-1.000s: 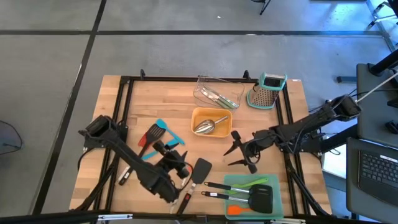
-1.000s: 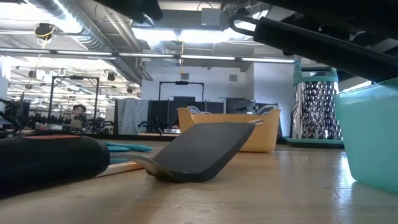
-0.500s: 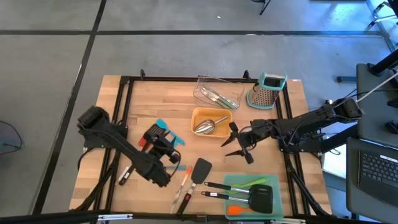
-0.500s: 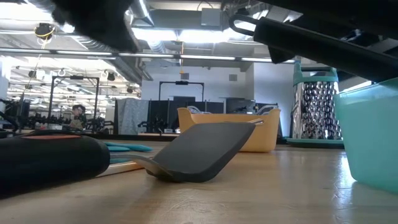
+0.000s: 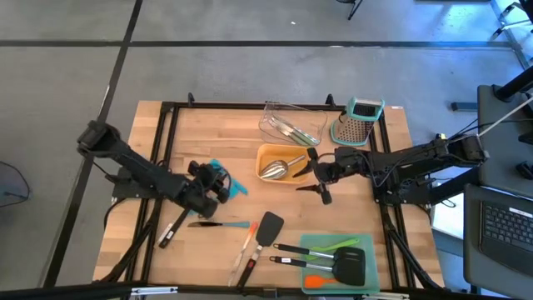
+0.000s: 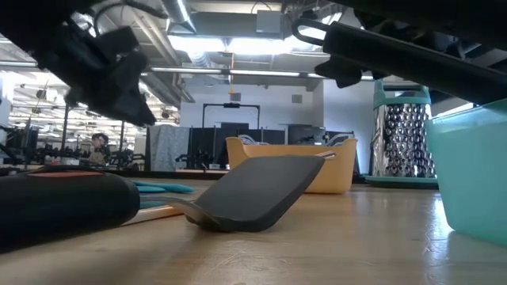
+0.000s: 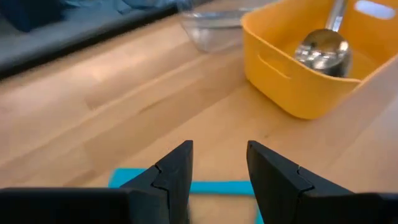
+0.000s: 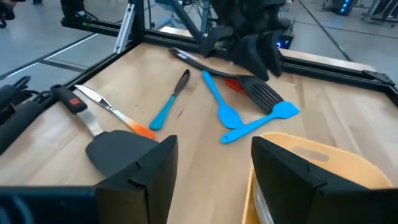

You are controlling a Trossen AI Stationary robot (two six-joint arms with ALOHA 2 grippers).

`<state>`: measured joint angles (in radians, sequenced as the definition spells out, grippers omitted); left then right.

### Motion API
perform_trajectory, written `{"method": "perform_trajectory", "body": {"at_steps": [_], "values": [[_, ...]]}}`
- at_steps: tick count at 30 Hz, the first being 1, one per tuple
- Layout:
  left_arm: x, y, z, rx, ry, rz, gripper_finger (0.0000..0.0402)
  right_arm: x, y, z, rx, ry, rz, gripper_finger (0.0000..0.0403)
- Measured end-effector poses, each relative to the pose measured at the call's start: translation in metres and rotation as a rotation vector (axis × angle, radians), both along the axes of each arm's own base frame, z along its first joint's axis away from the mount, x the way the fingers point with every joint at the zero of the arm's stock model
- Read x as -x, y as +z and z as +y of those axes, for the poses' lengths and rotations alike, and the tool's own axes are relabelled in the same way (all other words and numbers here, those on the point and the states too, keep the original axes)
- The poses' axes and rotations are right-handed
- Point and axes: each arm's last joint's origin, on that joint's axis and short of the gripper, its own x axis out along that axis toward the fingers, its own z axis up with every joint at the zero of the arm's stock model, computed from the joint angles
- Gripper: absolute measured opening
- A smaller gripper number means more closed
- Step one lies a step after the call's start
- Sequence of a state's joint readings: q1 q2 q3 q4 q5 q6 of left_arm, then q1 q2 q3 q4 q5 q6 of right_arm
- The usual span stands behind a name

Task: Pick & Place Kitchen Items
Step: Put the top blue silicone spatula into the green bin

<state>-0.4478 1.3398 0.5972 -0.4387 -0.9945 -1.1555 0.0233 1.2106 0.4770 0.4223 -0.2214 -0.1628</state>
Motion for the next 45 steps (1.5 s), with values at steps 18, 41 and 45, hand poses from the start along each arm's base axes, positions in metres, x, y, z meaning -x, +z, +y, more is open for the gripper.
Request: {"method": "perform_trajectory", "body": {"at_steps": [18,41,45], "values": [[-0.031,0.003,0.05,-0.024,-0.261,0.011,0.0145,0.007,-0.01,-0.008,-0.036,0.287,0.087,0.0206],[-0.012,-0.021,0.077,0.099,-0.682,0.501,0.0145,-0.004,-0.014,-0.036,-0.119,0.184,0.035,0.0207],[-0.01,-0.022,0.078,0.046,-0.72,0.564,0.0145,-0.005,-0.013,-0.035,-0.12,0.19,0.02,0.0207]]}}
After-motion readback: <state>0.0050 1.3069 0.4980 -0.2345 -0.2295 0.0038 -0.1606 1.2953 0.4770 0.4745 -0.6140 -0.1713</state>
